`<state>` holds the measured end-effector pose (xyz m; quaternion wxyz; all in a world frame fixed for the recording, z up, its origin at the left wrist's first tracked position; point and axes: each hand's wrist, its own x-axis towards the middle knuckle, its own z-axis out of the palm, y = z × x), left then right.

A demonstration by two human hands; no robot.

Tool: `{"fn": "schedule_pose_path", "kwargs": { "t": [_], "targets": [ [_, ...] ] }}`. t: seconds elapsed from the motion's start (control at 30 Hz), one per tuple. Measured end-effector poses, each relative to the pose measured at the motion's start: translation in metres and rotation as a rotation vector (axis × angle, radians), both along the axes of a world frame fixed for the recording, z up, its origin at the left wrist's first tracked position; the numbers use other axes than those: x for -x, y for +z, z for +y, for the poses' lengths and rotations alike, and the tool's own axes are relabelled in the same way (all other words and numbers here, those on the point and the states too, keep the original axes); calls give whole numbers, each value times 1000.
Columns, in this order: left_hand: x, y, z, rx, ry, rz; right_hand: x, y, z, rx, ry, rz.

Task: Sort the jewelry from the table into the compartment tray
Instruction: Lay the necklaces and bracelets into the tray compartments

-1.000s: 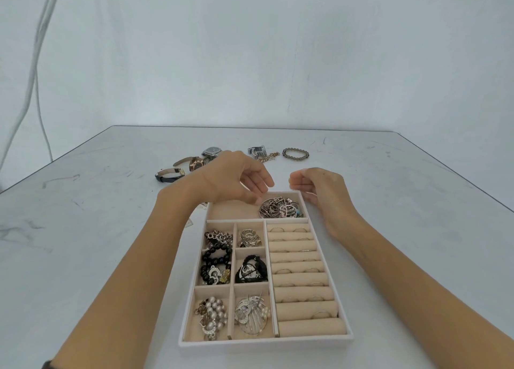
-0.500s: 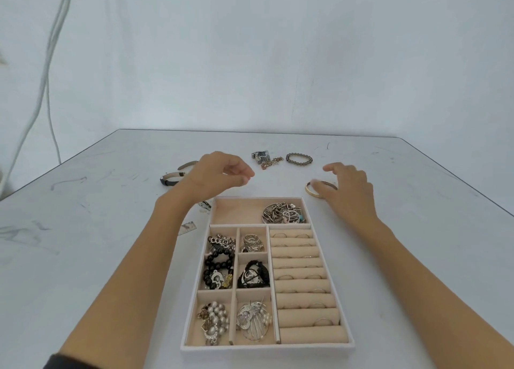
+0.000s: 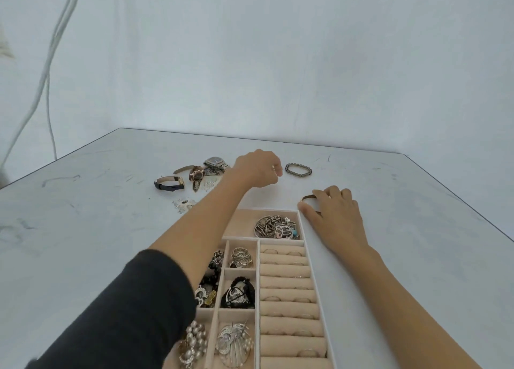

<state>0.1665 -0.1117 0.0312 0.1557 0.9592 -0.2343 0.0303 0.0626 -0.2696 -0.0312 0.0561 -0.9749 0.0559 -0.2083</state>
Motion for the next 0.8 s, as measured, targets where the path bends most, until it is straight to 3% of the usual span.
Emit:
{"fn": "schedule_pose_path", "kwargs": {
  "t": [0.23, 0.4, 0.6, 0.8],
  "targets": [
    [-16, -8, -41, -336, -120, -149, -1, -1, -1, -35, 12, -19],
    [-20, -12, -54, -394, -101, -272, 0, 0, -1, -75, 14, -29],
    [-17, -17, -51, -308, -68, -262, 0, 1, -1, -142, 30, -30],
    [-15, -9, -30, -43, -62, -150, 1, 3, -1, -174, 40, -27]
  ]
}}
